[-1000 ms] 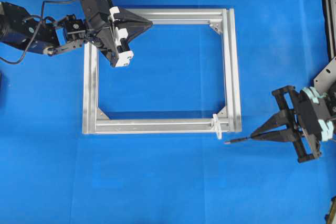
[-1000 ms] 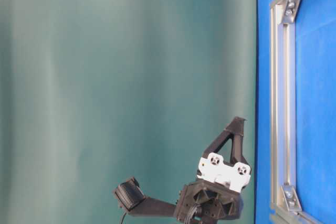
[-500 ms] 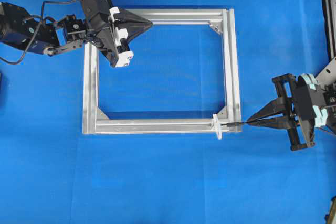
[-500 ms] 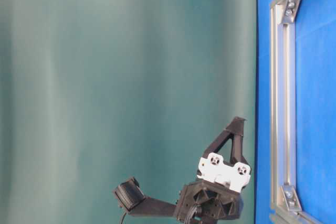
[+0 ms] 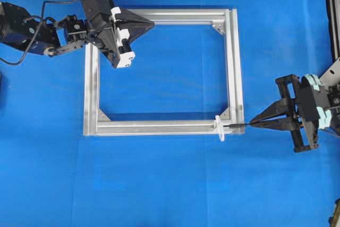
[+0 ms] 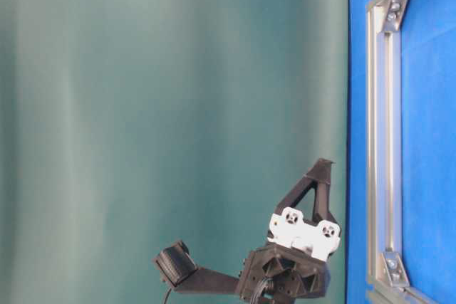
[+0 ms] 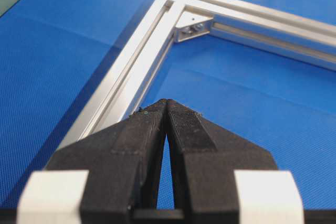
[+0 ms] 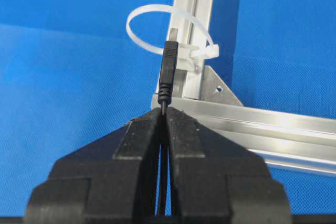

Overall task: Insert the wire through the string loop located on the right side.
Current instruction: 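Push the USB plug through the white zip-tie loop with the right gripper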

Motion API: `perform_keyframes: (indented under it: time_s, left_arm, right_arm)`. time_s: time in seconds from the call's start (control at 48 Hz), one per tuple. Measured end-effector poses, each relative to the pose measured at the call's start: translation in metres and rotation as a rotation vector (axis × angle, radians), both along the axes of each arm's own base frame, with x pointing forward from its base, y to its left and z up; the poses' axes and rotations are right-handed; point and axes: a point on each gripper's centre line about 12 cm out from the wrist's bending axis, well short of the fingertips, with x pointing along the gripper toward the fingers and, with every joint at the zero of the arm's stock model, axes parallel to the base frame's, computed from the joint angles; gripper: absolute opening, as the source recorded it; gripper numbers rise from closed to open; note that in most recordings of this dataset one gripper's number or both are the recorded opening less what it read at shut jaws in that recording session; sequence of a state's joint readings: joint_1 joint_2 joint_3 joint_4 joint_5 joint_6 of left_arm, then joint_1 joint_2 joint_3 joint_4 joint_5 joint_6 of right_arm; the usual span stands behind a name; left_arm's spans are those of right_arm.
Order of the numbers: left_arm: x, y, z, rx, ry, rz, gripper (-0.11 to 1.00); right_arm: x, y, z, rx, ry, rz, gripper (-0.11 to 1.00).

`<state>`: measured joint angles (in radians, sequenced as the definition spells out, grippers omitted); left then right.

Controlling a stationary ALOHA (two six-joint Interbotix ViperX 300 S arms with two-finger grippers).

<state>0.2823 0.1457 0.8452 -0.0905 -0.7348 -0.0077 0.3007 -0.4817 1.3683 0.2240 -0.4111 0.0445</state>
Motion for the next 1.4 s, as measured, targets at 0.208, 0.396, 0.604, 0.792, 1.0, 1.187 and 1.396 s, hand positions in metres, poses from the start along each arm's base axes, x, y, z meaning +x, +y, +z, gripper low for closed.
perform_keyframes:
  time_s: [0.208, 0.396, 0.604, 0.792, 1.0, 1.187, 1.396]
  left_arm:
    - [0.0, -0.0001, 0.0, 0.001, 0.0, -0.001, 0.0]
    - [0.0002, -0.0006, 0.0, 0.0, 0.0, -0.002, 0.0]
    - [0.0005, -0.0017, 0.0, 0.0, 0.0, -0.005, 0.0]
    - [0.0005, -0.0017, 0.0, 0.0, 0.0, -0.005, 0.0]
    - [0.0007, -0.0022, 0.0, 0.0, 0.0, -0.006, 0.0]
    - [0.0007, -0.0023, 0.0, 0.001, 0.0, -0.007, 0.0]
    - [0.0007, -0.0022, 0.0, 0.0, 0.0, -0.006, 0.0]
  right_arm:
    - [0.0001, 0.0, 0.0002, -0.001, -0.002, 0.0, -0.03]
    - [0.0003, -0.0003, 0.0003, -0.001, -0.003, -0.001, -0.03]
    - [0.0001, 0.0, 0.0002, -0.001, -0.002, 0.0, -0.03]
    - [0.0003, -0.0003, 0.0003, -0.001, -0.003, -0.001, -0.03]
    - [0.0003, -0.0003, 0.0, -0.002, -0.002, 0.0, -0.03]
    - [0.0006, -0.0003, 0.001, -0.001, -0.01, -0.001, -0.03]
    - [0.0019, -0.0005, 0.0011, -0.001, -0.022, -0.004, -0.03]
